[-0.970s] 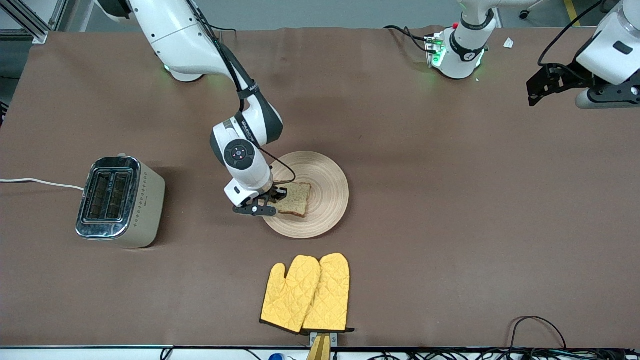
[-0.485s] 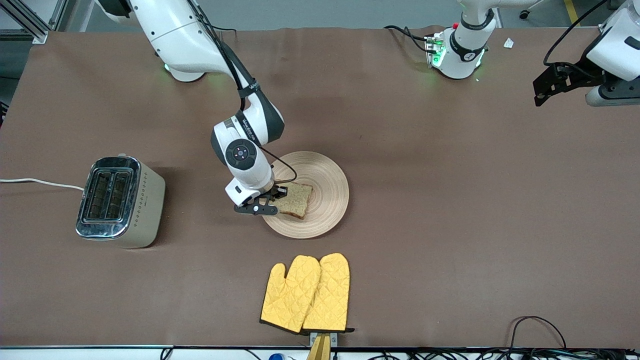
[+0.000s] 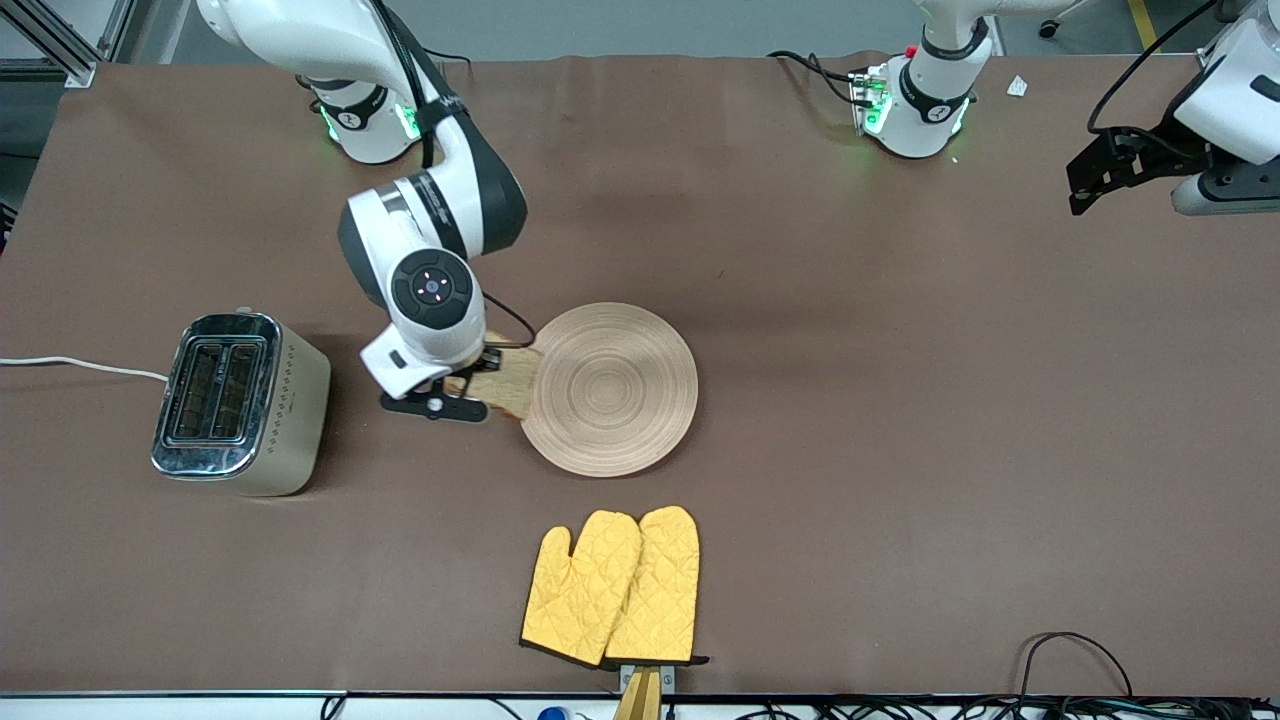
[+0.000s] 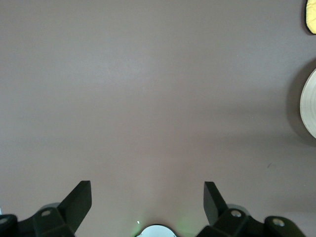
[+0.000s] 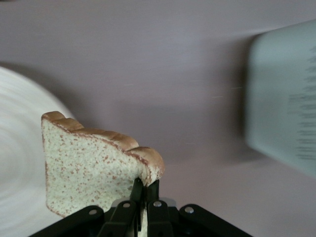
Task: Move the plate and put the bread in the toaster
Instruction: 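Lift the bread with the right gripper and carry it to the toaster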
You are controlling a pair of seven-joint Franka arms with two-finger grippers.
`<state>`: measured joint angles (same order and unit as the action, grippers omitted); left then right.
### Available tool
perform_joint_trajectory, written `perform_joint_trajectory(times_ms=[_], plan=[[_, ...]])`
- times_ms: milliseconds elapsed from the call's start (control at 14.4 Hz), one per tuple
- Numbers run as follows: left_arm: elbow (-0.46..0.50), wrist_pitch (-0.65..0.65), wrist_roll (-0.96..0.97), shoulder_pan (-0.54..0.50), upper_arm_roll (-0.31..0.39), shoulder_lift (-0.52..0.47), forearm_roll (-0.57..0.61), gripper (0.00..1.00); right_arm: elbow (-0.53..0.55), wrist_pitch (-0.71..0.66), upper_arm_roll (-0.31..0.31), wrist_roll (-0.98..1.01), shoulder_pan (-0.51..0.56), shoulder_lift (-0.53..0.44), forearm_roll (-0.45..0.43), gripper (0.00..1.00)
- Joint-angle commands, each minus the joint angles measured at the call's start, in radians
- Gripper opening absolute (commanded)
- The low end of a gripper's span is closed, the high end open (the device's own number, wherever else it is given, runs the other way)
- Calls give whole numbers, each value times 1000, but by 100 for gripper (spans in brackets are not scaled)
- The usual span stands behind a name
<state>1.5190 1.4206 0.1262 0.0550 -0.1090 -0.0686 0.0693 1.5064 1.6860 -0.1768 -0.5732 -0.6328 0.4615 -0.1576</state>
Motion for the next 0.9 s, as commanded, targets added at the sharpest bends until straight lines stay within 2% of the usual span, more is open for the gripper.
perform_joint_trajectory(times_ms=[0,139,277,485,832], plan=[[-28,-3,-3,-4,8,10,1,100,-72,-144,-19,111,19,2,-147,1],[-28,-3,-2,-1,8,12,6,100,-110,-224,-58,272,28,0,-248,1],[-28,-3,-5,-3,8,20,4,100,-115,-247,-102,398,27,-12,-354,1],[-26,-3,-11,-3,8,20,3,100,-103,-252,-148,463,30,-23,-480,1],[-26,-5,-14,-3,8,27,-11,100,-40,-232,-155,472,85,-9,-654,1]])
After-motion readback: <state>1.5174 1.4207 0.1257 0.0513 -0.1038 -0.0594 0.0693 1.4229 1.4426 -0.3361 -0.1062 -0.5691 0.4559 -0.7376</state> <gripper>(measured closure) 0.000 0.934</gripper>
